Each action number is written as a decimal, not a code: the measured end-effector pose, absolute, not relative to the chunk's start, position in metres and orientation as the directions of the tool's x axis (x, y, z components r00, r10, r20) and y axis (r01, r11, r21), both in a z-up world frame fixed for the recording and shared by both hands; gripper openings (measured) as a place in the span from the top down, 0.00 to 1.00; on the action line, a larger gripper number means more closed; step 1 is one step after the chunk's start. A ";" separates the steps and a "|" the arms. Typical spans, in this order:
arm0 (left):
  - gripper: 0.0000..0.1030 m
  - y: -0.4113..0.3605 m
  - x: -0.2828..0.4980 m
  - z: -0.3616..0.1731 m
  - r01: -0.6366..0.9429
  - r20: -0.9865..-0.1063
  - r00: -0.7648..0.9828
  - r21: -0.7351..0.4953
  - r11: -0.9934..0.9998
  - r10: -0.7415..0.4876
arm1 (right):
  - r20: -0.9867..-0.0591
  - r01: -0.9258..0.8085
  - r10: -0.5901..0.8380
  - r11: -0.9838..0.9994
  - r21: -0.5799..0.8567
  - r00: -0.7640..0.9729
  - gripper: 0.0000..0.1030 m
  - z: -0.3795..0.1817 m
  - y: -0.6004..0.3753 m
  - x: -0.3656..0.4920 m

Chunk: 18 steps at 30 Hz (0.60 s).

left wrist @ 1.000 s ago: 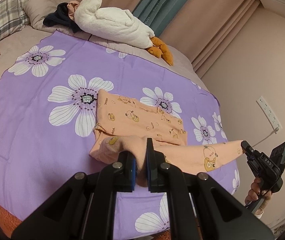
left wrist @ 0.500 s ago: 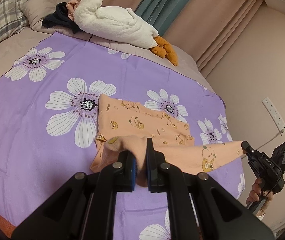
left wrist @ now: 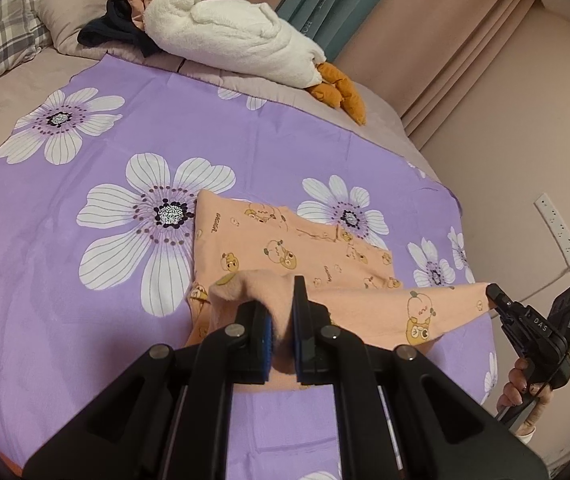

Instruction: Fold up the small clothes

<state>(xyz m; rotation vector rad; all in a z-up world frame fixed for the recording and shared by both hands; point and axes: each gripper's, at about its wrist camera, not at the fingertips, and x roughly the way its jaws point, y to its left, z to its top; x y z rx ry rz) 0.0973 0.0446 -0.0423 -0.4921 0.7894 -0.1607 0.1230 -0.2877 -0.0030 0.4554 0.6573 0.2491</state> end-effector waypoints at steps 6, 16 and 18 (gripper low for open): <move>0.93 0.047 0.131 -0.058 -0.073 -0.673 0.669 -0.481 0.873 -0.315 | -0.567 -0.048 0.350 0.877 0.479 0.745 0.90 -0.018 -0.285 0.152; 0.93 0.039 0.199 -0.082 -0.099 -0.727 0.619 -0.449 0.888 -0.298 | -0.638 0.019 0.323 0.884 0.467 0.699 0.91 -0.041 -0.285 0.208; 0.93 0.039 0.213 -0.088 -0.111 -0.740 0.606 -0.442 0.890 -0.292 | -0.662 0.037 0.317 0.886 0.462 0.679 0.91 -0.051 -0.284 0.222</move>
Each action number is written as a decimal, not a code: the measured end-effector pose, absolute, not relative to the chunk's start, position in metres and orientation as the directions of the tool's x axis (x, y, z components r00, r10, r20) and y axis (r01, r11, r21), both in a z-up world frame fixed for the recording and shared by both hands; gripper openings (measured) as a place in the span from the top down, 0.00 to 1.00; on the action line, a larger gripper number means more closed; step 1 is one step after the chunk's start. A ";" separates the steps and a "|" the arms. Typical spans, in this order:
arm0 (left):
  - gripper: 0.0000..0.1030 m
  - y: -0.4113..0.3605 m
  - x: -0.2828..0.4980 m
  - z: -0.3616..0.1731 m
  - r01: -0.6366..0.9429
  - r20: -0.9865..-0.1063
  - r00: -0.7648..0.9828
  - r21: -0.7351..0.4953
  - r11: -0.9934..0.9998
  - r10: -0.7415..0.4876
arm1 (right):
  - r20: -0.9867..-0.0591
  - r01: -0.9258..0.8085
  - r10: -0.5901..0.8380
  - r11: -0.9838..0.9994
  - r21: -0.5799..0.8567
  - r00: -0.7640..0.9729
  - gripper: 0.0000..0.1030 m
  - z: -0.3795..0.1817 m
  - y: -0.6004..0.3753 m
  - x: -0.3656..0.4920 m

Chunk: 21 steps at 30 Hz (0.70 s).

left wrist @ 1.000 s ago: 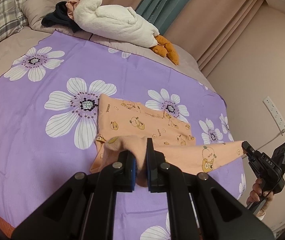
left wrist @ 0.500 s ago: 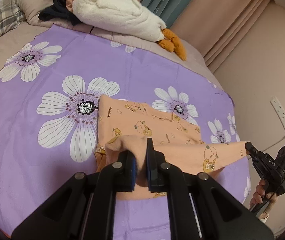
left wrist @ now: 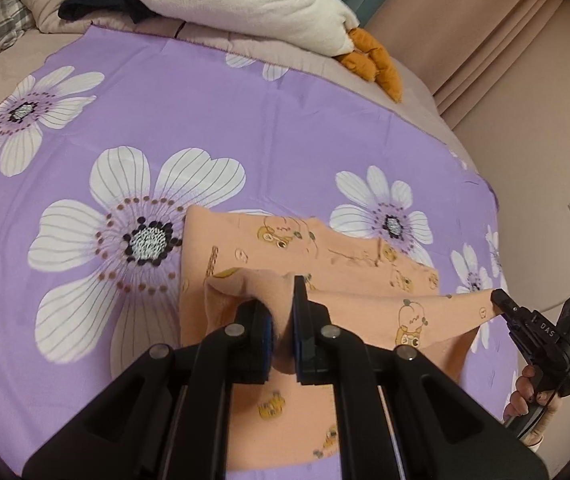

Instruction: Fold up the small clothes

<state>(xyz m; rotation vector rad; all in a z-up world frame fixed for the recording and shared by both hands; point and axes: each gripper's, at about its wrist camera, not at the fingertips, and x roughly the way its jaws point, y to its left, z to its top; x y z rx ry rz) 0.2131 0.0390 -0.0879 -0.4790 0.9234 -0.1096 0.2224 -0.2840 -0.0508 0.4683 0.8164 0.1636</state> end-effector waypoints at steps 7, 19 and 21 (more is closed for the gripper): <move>0.93 0.040 0.247 -0.108 -0.150 -0.775 0.572 -0.420 0.895 -0.268 | -0.723 0.078 0.309 0.891 0.447 0.618 0.91 -0.077 -0.280 0.262; 0.92 0.049 0.294 -0.137 -0.204 -0.817 0.516 -0.408 0.890 -0.256 | -0.782 0.153 0.266 0.897 0.415 0.564 0.90 -0.108 -0.284 0.297; 0.91 0.048 0.298 -0.141 -0.200 -0.822 0.511 -0.398 0.895 -0.252 | -0.790 0.150 0.250 0.907 0.394 0.560 0.91 -0.112 -0.284 0.299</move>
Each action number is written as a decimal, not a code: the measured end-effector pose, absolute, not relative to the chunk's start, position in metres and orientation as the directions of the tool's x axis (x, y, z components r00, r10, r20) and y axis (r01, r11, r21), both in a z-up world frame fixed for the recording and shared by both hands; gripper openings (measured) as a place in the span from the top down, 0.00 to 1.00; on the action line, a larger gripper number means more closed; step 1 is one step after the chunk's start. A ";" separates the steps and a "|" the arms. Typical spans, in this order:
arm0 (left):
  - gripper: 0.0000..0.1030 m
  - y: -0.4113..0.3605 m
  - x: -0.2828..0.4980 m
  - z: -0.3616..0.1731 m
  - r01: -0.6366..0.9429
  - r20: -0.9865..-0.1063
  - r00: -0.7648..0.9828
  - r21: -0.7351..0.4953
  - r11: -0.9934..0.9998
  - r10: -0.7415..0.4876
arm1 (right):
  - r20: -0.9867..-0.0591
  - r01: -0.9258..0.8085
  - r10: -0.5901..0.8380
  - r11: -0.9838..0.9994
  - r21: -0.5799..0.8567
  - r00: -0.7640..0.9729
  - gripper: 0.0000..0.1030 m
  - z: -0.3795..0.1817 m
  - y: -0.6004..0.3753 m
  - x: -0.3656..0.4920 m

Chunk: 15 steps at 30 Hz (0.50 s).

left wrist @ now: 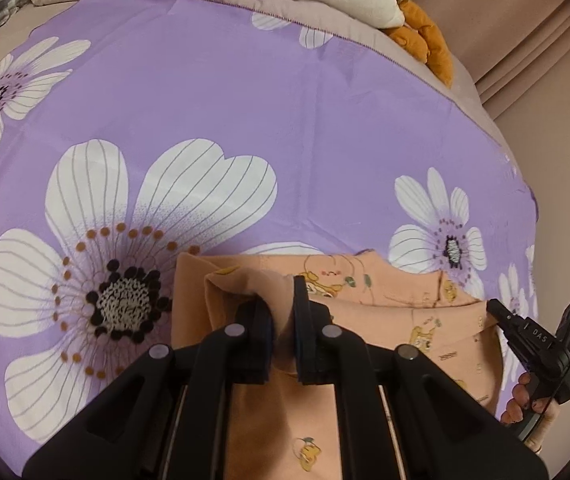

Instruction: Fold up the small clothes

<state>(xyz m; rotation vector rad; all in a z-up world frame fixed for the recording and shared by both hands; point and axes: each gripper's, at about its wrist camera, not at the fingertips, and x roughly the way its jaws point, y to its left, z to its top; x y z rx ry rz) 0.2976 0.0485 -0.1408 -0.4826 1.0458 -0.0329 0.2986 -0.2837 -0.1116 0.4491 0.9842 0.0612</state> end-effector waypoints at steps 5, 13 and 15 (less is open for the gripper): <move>0.90 0.050 0.303 -0.152 -0.210 -0.831 0.497 -0.394 0.895 -0.249 | -0.803 0.154 0.226 0.918 0.365 0.551 0.91 -0.117 -0.284 0.303; 0.65 0.050 0.305 -0.151 -0.170 -0.788 0.535 -0.454 0.875 -0.305 | -0.807 0.147 0.165 0.944 0.296 0.566 0.90 -0.113 -0.279 0.310; 0.60 0.050 0.306 -0.149 -0.169 -0.777 0.547 -0.467 0.868 -0.311 | -0.807 0.149 0.162 0.944 0.294 0.567 0.90 -0.114 -0.279 0.312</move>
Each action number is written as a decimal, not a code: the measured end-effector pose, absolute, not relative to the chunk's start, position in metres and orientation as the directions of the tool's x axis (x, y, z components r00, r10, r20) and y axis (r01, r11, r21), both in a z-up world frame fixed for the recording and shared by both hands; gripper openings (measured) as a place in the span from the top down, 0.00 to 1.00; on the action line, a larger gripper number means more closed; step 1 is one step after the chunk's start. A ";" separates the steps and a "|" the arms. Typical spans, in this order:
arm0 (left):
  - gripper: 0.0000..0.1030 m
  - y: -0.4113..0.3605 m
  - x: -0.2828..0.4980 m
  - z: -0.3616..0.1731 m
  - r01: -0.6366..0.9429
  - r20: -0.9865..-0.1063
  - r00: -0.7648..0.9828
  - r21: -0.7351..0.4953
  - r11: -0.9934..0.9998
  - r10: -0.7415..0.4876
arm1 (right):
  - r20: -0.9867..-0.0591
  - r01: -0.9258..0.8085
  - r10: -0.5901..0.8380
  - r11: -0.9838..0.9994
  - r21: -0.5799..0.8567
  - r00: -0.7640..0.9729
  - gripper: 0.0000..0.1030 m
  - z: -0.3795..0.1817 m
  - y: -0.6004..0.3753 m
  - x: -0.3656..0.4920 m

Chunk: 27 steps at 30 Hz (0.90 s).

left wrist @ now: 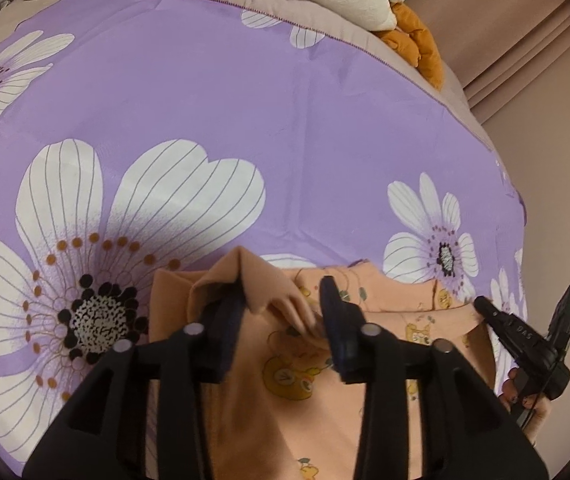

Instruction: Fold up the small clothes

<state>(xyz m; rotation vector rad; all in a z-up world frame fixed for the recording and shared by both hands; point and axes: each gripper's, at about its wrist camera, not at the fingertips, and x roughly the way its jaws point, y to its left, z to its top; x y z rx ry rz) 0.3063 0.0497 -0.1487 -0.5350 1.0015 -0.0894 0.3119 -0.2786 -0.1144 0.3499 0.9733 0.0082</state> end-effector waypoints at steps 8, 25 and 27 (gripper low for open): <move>0.48 0.052 0.309 -0.139 -0.158 -0.761 0.582 -0.451 0.878 -0.287 | -0.793 0.152 0.155 0.943 0.297 0.589 0.86 -0.111 -0.279 0.312; 0.20 0.066 0.226 -0.100 -0.143 -0.756 0.632 -0.329 0.933 -0.170 | -0.763 0.175 0.072 0.956 0.237 0.642 0.44 -0.067 -0.299 0.241; 0.19 0.066 0.206 -0.107 -0.146 -0.771 0.614 -0.322 0.936 -0.170 | -0.770 0.160 0.086 0.958 0.238 0.632 0.44 -0.068 -0.299 0.223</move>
